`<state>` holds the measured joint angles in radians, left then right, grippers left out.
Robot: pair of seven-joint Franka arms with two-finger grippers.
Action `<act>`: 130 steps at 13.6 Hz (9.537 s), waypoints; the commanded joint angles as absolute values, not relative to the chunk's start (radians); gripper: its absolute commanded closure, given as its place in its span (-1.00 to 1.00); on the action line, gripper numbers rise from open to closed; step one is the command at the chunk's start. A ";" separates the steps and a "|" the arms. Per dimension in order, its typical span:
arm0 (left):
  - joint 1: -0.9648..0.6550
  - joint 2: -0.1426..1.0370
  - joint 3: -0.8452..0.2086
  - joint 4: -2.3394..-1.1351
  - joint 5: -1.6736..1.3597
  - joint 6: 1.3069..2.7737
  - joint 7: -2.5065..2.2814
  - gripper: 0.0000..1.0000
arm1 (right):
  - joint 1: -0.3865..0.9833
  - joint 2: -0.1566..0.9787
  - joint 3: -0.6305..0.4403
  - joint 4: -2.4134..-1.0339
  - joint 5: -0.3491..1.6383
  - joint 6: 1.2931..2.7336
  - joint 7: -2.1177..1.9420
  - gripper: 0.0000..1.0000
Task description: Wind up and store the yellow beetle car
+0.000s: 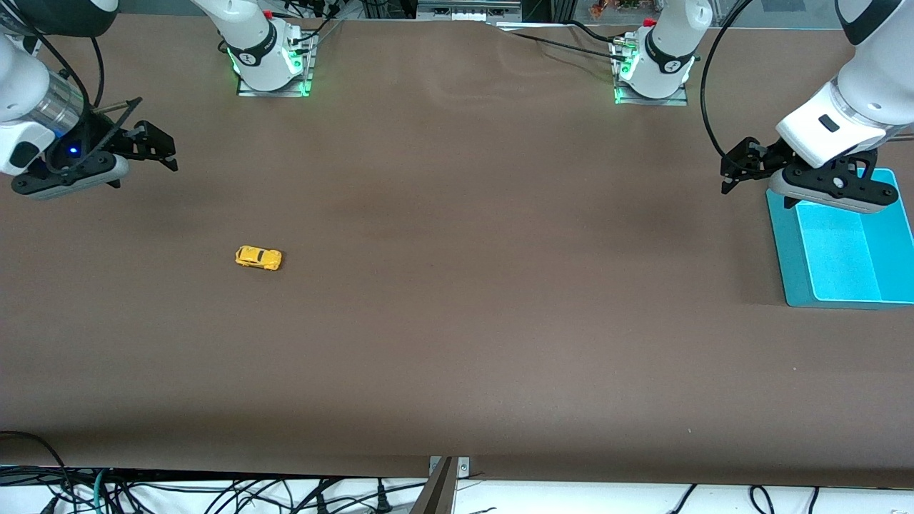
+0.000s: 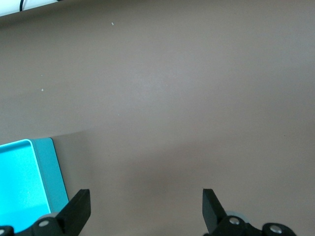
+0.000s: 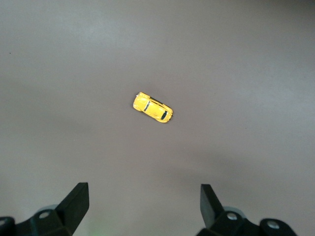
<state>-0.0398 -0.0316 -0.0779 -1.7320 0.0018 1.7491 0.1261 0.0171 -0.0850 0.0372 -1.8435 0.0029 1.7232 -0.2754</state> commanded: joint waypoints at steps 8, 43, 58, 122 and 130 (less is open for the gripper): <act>-0.041 -0.040 -0.080 -1.727 0.020 1.744 0.115 -1.00 | 0.011 -0.064 0.023 -1.769 -0.009 1.646 -0.203 -1.00; -0.041 -0.040 -0.080 -1.727 0.020 1.744 0.115 -1.00 | 0.012 -0.020 0.009 -2.282 -0.009 2.167 -0.884 -1.00; -0.041 -0.040 -0.080 -1.727 0.020 1.744 0.115 -1.00 | 0.011 0.322 0.081 -2.272 -0.008 2.609 -1.331 -1.00; -0.048 -0.040 -0.087 -1.718 0.020 1.727 0.114 -1.00 | -0.204 -0.044 0.184 -1.976 0.000 2.056 -1.251 -1.00; -0.041 -0.032 -0.080 -1.717 0.021 1.723 0.115 -1.00 | -0.178 -0.141 0.190 -1.904 0.011 1.795 -0.495 -1.00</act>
<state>-0.0399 -0.0322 -0.0807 -1.7282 0.0018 1.7423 0.1261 -0.1871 -0.1316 0.1908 -1.9391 -0.0030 1.8551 -0.6200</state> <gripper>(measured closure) 0.000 0.000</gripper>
